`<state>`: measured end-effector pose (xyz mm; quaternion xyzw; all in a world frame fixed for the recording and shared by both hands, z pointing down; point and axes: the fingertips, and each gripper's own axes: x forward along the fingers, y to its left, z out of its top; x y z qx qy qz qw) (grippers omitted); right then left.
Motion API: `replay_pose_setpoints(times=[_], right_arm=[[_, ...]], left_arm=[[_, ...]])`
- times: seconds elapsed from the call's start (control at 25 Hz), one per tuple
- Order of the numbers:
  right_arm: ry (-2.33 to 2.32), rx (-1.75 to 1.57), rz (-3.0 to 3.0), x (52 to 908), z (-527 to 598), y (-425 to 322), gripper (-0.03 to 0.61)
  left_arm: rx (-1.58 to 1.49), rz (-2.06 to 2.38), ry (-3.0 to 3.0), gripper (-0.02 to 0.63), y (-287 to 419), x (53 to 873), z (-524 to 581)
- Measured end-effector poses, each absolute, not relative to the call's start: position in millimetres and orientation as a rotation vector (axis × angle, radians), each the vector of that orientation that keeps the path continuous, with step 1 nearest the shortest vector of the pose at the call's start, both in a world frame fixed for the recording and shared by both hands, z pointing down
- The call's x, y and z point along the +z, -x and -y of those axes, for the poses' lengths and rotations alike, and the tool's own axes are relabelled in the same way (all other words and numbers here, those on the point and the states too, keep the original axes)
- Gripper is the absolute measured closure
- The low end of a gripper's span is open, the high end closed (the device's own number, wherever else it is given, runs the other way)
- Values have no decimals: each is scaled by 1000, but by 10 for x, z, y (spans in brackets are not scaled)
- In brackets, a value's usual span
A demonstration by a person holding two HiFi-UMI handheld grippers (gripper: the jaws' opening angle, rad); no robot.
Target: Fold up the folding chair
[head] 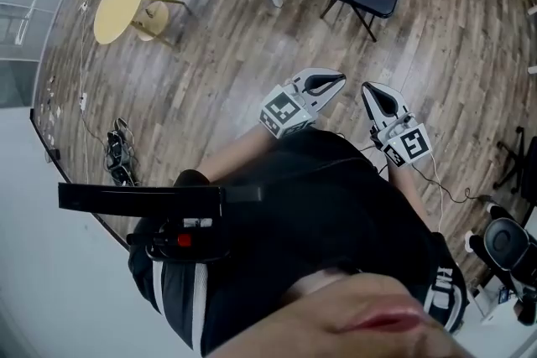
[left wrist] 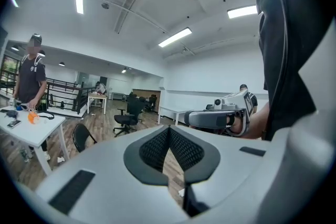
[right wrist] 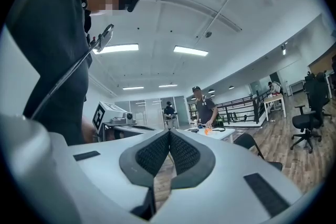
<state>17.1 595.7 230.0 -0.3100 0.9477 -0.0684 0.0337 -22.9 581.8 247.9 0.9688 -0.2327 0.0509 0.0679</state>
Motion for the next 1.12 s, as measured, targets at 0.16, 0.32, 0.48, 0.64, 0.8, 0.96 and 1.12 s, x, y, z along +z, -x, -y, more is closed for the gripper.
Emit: replay_pose_setpoints(times=[0.16, 0.32, 0.48, 0.64, 0.8, 0.96, 1.12], right_arm=[[944, -220, -2907, 2340, -5854, -249, 568], [995, -268, -2878, 2439, -5641, -252, 568], [1040, -293, -2873, 2480, -5299, -135, 568], [1126, -276, -2876, 2469, -4806, 100, 568], [1185, -277, -2889, 2466, -4397, 208, 568], [1218, -270, -2867, 2420, -4146, 193, 568], [1257, -280, -2863, 2448, -3740, 426, 568]], left_arm=[[148, 707, -2886, 609, 210, 2515, -5748], [207, 688, -2903, 609, 228, 2625, -5567], [206, 664, -2924, 609, 331, 2641, -5218], [163, 610, -2924, 609, 557, 2632, -4663], [147, 570, -2939, 609, 678, 2581, -4174], [137, 568, -2924, 609, 720, 2531, -3852], [120, 537, -2915, 609, 964, 2510, -3429]])
